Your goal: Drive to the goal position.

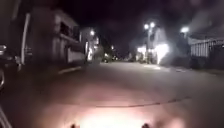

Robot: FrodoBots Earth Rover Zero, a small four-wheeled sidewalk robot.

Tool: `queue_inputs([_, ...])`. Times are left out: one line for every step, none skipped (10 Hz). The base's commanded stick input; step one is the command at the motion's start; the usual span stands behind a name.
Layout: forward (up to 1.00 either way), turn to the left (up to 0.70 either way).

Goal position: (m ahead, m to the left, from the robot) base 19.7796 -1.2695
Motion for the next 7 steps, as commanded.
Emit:
queue_inputs([1.0, 0.0])
queue_inputs([1.0, 0.0])
queue_inputs([1.0, 0.0])
queue_inputs([1.0, 0.0])
queue_inputs([1.0, 0.0])
queue_inputs([1.0, 0.0])
queue_inputs([1.0, 0.0])
